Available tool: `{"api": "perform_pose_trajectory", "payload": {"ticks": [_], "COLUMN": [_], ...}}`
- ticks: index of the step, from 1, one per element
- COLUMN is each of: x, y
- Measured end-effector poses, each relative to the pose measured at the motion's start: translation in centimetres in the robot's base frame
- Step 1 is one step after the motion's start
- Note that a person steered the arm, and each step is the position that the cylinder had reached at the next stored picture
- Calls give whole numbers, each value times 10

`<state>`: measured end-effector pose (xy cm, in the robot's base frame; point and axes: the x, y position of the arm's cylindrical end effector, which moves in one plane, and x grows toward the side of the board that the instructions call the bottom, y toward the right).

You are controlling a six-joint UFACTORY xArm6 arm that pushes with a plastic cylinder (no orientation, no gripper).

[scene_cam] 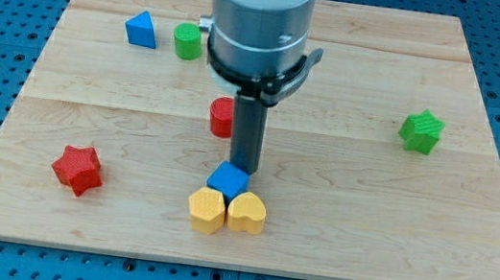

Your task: Push the blue triangle closer to the red circle

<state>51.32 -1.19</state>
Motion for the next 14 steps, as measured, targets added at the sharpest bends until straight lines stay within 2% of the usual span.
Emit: {"api": "perform_pose_trajectory", "payload": {"ticks": [1,2,3,4,5,7,8,9,10,11,12,13,14], "x": [-19,-104,-213,-305,-271,-137,-92,-154,-160,-61,-27,-49,-53], "y": [13,43,35,-55,-165,-151,-140,-170,-149,-109,-114,-157,-106]}}
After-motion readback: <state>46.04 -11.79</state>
